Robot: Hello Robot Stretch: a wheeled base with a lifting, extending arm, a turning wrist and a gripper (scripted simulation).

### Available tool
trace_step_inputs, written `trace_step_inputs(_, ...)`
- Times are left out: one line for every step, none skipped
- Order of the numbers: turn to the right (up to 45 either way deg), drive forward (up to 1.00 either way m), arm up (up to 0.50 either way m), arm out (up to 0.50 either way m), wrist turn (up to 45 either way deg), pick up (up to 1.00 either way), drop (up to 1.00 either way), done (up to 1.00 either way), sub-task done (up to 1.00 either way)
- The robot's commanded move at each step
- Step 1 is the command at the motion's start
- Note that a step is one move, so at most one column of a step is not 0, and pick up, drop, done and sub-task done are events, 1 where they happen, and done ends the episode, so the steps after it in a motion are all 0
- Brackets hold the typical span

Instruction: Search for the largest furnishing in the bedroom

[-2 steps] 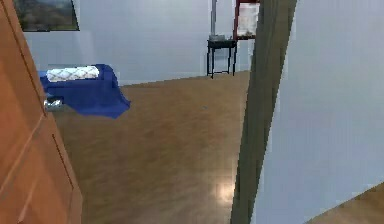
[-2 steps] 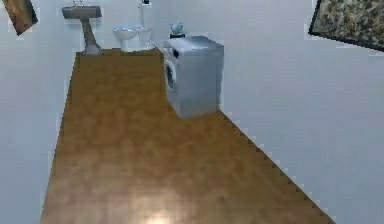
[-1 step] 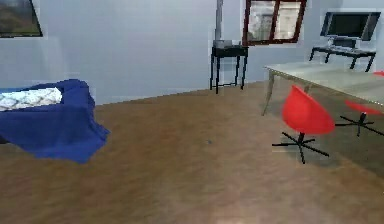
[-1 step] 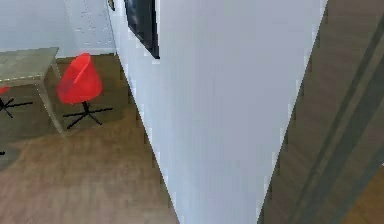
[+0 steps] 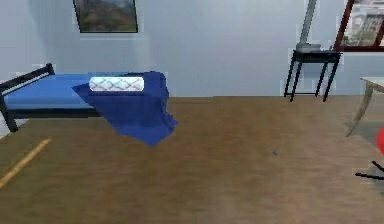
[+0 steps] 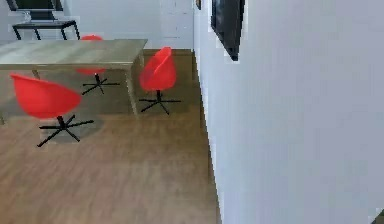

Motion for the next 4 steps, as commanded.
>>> trace_step_inputs(0.0, 0.1, 0.0, 0.0, 0.0, 0.0, 0.0, 0.0, 0.0)
trace_step_inputs(45.0, 0.0, 0.0, 0.0, 0.0, 0.0, 0.0, 0.0, 0.0)
trace_step_inputs(42.0, 0.0, 0.0, 0.0, 0.0, 0.0, 0.0, 0.0, 0.0)
trace_step_inputs(0.0, 1.0, 0.0, 0.0, 0.0, 0.0, 0.0, 0.0, 0.0)
